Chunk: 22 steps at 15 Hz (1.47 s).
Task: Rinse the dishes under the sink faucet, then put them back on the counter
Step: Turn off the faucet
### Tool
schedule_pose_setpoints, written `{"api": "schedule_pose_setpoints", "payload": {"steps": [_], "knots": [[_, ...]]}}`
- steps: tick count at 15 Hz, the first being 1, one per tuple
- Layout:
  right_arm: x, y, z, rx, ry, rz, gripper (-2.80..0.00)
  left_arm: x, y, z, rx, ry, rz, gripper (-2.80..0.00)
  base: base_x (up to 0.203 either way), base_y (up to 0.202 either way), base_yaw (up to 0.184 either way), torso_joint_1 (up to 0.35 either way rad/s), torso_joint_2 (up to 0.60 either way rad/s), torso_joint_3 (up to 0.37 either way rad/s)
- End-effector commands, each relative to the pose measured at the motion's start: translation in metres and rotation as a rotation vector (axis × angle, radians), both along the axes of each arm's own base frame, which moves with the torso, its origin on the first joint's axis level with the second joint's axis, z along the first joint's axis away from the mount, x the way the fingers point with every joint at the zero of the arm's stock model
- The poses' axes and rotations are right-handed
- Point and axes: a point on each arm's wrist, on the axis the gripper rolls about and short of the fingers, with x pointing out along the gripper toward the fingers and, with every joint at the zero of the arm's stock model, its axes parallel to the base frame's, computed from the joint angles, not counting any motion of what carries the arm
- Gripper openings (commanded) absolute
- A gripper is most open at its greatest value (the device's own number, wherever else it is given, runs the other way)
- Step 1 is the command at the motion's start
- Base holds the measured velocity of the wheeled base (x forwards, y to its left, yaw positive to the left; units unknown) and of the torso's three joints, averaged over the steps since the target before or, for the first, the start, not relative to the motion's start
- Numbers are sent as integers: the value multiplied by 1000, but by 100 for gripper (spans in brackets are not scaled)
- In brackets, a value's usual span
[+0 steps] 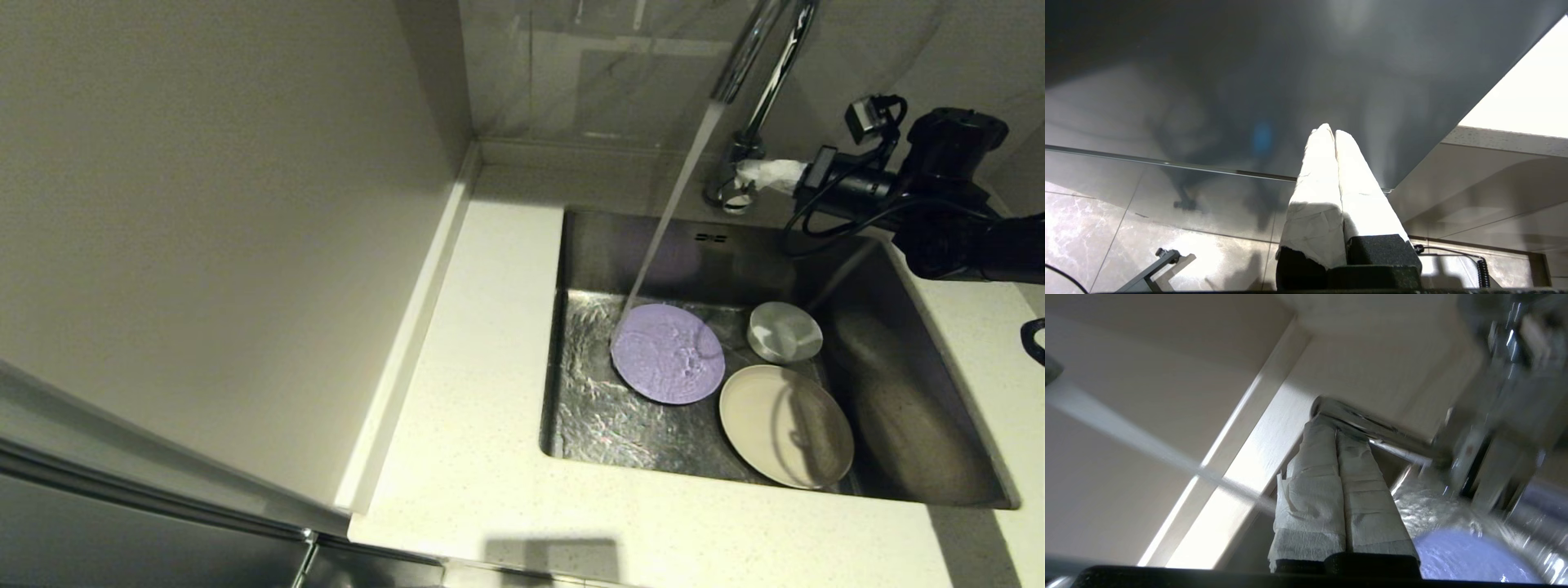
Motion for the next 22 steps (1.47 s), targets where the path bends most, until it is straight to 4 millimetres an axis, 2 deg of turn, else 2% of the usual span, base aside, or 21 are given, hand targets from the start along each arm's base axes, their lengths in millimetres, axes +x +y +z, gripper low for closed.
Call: {"api": "schedule_pose_setpoints", "payload": {"steps": [1, 6, 14, 17, 19, 22], "knots": [[8, 1, -9, 4, -37, -14, -280, 0, 0, 0, -1, -2, 1, -280, 0, 0, 0, 0, 0, 0], [13, 5, -14, 1, -124, -31, -280, 0, 0, 0, -1, -2, 1, -280, 0, 0, 0, 0, 0, 0], [6, 6, -1, 10, -173, -40, -280, 0, 0, 0, -1, -2, 1, -280, 0, 0, 0, 0, 0, 0], [-11, 5, 17, 50, -123, -27, -280, 0, 0, 0, -1, -2, 1, -280, 0, 0, 0, 0, 0, 0], [-25, 2, 17, 60, -55, -28, -280, 0, 0, 0, -1, -2, 1, -280, 0, 0, 0, 0, 0, 0], [-57, 2, 18, 61, 25, -23, -280, 0, 0, 0, -1, -2, 1, -280, 0, 0, 0, 0, 0, 0]]}}
